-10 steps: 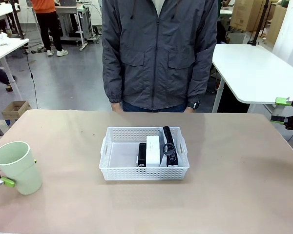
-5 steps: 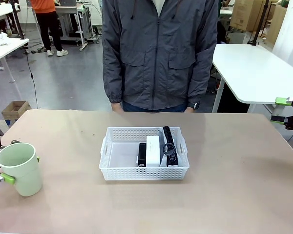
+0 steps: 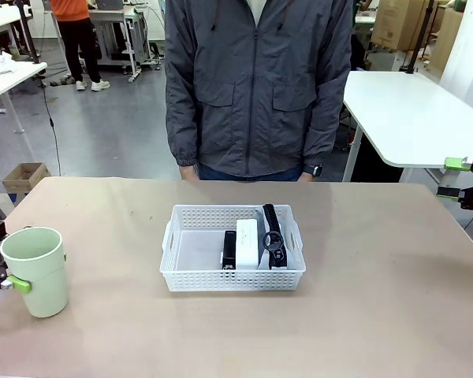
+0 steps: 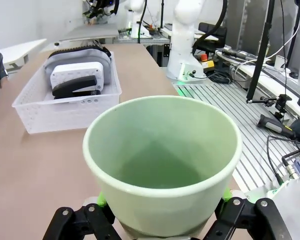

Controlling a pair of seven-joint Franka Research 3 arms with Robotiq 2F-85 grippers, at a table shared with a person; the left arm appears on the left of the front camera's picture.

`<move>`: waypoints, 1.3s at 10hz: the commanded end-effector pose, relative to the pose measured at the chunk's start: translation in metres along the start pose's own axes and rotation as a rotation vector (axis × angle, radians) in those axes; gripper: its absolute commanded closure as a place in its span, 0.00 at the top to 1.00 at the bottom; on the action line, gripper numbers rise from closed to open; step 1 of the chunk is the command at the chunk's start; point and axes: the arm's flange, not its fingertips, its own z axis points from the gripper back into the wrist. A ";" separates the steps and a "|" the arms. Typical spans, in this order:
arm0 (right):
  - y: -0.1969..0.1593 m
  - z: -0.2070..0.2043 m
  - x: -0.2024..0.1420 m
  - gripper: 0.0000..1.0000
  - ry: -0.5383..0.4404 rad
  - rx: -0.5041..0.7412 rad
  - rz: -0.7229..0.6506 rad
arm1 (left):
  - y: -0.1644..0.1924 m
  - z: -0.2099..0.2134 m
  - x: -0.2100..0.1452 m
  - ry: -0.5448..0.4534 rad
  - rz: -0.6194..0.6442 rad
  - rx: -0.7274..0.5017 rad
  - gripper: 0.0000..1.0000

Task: Efficiently arrange items inside the basket to fit them all.
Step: Pick up the Reusable plastic cup and place it inside the Organizing basket.

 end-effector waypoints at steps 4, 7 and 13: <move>0.003 0.000 0.001 1.00 0.001 0.009 -0.007 | -0.038 0.017 -0.059 -0.030 -0.167 0.101 0.00; 0.003 0.000 0.001 1.00 0.001 0.009 -0.007 | -0.077 0.059 0.029 -0.006 -0.173 0.238 0.00; 0.003 0.000 0.001 1.00 0.001 0.009 -0.007 | -0.092 0.089 0.051 0.091 -0.087 0.280 0.81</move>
